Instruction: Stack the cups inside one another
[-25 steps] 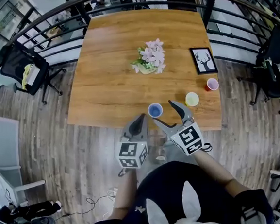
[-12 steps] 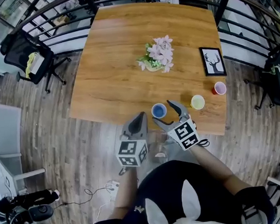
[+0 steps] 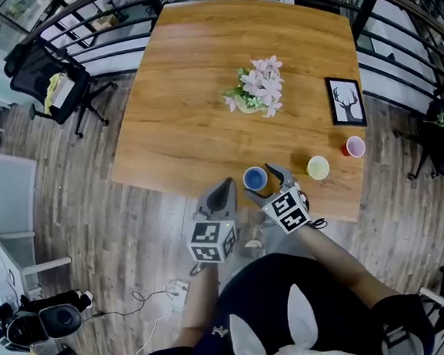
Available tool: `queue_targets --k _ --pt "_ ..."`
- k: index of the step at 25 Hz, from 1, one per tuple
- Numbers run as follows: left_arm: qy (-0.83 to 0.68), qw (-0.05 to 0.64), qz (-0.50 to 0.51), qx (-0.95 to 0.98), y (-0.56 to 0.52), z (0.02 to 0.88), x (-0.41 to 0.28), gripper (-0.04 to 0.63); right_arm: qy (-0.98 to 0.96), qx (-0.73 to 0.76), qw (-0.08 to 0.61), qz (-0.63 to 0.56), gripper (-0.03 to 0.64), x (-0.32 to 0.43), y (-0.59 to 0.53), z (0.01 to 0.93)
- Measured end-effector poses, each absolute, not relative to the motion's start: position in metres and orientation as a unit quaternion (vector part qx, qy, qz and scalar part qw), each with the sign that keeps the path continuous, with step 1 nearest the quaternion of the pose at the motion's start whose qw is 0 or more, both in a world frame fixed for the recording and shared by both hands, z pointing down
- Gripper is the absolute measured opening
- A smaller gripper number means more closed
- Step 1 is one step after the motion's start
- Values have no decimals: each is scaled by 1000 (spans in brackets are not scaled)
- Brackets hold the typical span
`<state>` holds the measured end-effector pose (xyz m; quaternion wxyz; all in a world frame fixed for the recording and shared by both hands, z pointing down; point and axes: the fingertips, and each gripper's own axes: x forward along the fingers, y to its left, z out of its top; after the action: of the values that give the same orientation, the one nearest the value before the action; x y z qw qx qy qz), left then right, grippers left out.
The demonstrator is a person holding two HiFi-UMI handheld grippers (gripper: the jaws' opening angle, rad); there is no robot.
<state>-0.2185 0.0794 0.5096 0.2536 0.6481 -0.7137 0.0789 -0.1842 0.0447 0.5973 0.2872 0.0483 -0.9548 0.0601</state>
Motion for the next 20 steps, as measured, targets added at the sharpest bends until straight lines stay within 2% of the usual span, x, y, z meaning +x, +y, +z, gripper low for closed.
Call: queue_targets --k 20 --pt "-718 265 92 637 77 519 -221 20 -932 9 361 22 373 -185 46 652"
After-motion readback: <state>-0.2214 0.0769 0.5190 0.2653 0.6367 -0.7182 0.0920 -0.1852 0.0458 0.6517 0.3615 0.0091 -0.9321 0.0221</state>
